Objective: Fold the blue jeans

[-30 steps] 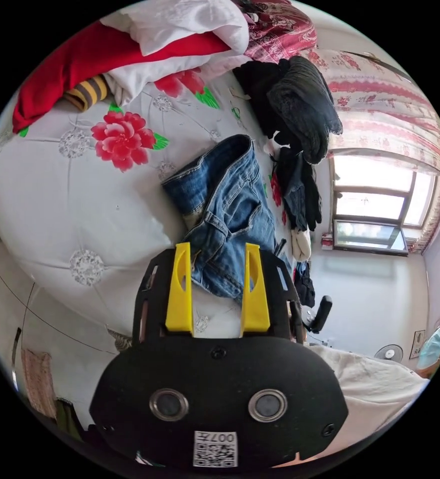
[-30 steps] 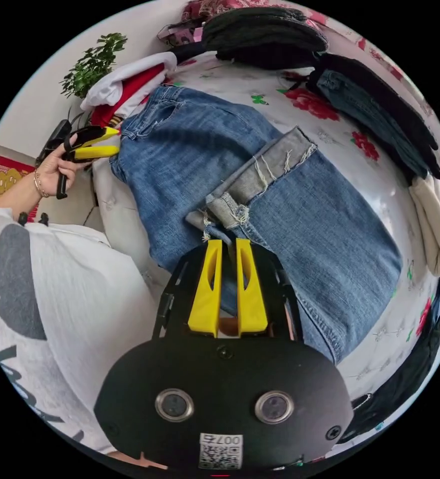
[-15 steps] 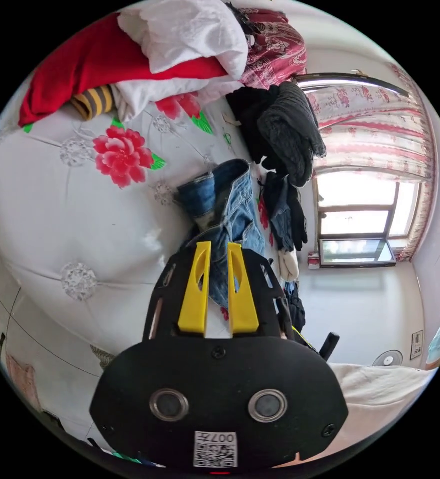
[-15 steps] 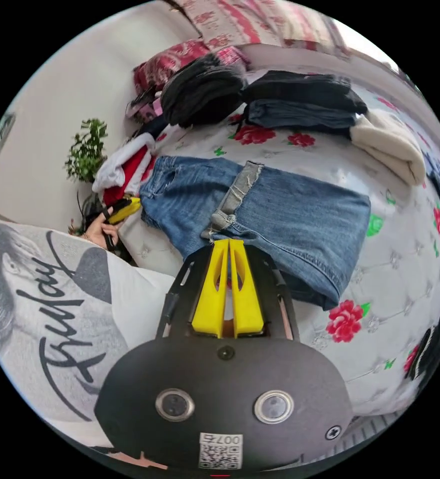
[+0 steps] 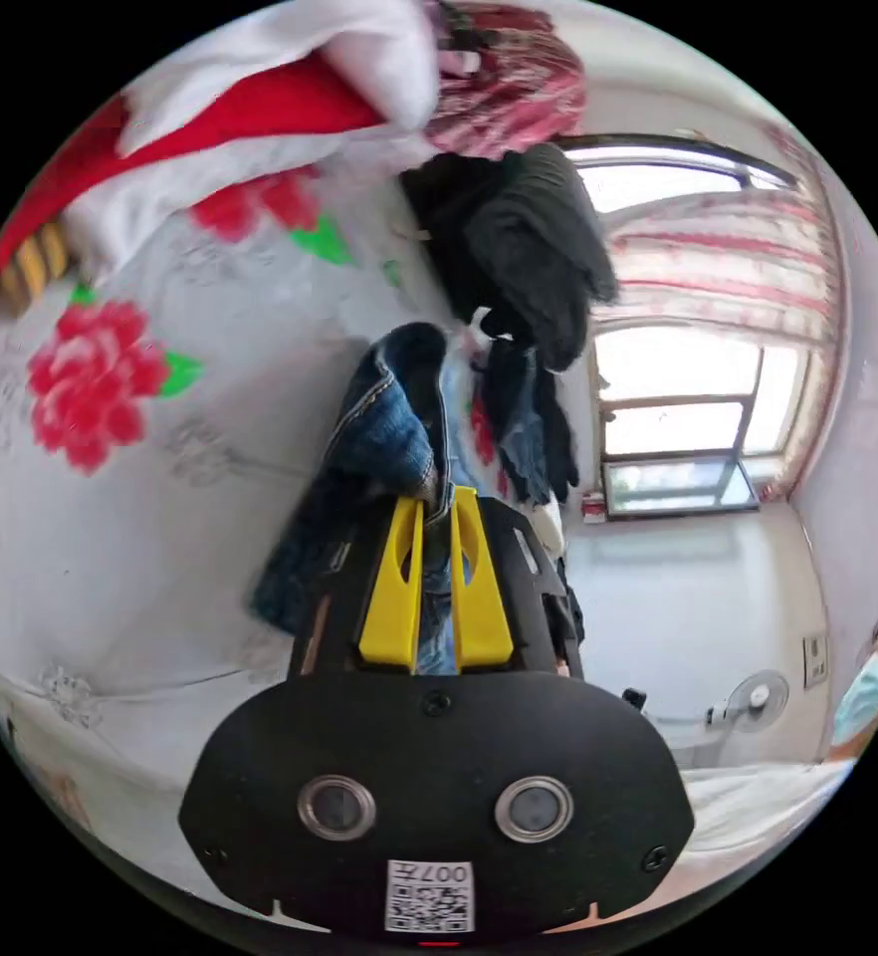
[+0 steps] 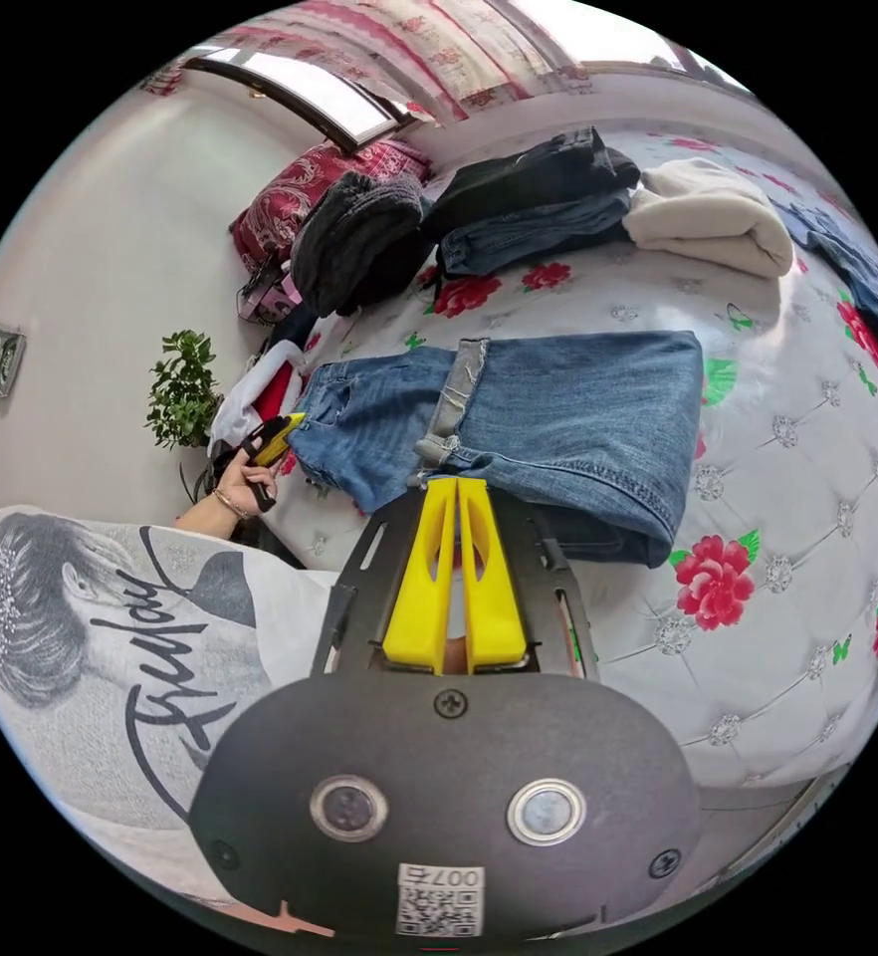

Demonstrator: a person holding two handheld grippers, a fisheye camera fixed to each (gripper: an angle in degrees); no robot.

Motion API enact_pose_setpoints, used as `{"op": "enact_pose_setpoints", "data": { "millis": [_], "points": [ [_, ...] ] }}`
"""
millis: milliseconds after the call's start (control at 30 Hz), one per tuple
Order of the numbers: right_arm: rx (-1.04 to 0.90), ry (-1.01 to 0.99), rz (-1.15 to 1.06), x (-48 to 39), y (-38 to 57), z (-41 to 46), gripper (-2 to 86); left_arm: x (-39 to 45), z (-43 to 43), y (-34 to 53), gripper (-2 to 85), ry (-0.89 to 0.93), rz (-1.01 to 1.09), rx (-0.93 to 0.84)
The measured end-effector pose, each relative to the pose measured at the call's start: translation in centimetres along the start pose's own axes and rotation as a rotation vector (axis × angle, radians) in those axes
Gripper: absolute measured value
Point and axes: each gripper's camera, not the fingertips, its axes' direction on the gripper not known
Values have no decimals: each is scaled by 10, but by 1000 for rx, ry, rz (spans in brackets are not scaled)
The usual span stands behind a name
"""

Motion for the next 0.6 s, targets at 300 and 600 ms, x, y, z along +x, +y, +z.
{"op": "enact_pose_setpoints", "data": {
  "millis": [300, 600],
  "points": [
    [120, -12, 149, 37, 25, -33, 11, 221, 88, 40, 41, 78, 747, -337],
    [24, 440, -37, 30, 10, -31, 46, 241, 147, 70, 39, 206, 777, -421]
  ]
}}
